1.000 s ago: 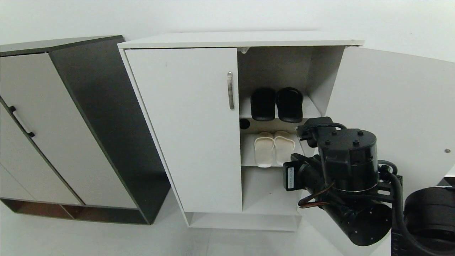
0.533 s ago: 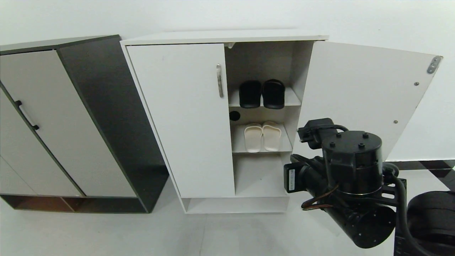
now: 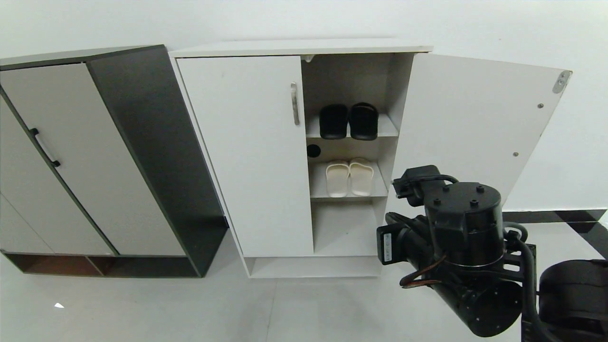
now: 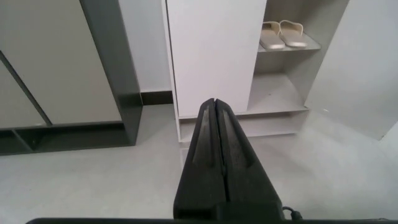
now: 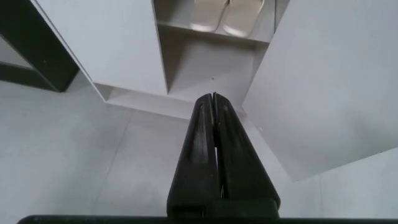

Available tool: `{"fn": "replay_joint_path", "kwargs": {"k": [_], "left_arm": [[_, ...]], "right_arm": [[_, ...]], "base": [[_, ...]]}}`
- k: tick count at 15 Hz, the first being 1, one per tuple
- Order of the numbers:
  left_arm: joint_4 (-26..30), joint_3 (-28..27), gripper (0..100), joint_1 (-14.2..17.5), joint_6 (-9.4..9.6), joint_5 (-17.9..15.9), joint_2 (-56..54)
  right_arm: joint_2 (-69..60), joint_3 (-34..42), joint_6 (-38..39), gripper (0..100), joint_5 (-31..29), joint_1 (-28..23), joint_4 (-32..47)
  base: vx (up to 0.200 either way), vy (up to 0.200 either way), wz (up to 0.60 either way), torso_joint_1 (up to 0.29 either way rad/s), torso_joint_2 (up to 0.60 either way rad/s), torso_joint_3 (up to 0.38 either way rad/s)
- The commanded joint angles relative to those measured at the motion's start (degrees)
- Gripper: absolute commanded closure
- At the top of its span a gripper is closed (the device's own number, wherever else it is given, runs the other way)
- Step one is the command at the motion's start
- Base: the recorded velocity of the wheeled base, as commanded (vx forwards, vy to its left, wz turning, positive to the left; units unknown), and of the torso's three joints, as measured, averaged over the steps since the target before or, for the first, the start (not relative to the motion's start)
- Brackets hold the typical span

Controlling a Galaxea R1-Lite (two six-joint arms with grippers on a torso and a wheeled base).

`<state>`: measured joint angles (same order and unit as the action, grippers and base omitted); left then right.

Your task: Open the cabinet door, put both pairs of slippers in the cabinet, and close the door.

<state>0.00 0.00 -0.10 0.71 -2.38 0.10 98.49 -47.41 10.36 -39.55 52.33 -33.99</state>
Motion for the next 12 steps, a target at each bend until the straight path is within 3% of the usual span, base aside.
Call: {"fn": "replay_joint_path", "kwargs": {"k": [1, 5, 8, 12], "left_arm": [[0.0, 0.0, 100, 0.01, 0.0, 0.0, -0.01], [0.0, 0.0, 100, 0.01, 0.0, 0.0, -0.01], [0.0, 0.0, 100, 0.01, 0.0, 0.0, -0.01], [0.0, 0.0, 100, 0.01, 0.0, 0.0, -0.01]], "right_arm": [[0.48, 0.12, -0.08, 100, 0.0, 0.05, -0.03], [0.65, 0.21, -0.78, 100, 0.0, -0.04, -0.03], [0.48, 0.21, -0.96, 100, 0.0, -0.04, -0.03], [0.21, 0.12, -1.13, 100, 0.0, -0.13, -0.03]], "base": [[0.0, 0.0, 0.0, 0.0, 0.0, 0.0], [0.0, 0.0, 0.0, -0.001, -0.05, -0.052], [0.0, 0.0, 0.0, 0.025, -0.2, -0.323], [0.0, 0.0, 0.0, 0.061, -0.53, -0.351]]}}
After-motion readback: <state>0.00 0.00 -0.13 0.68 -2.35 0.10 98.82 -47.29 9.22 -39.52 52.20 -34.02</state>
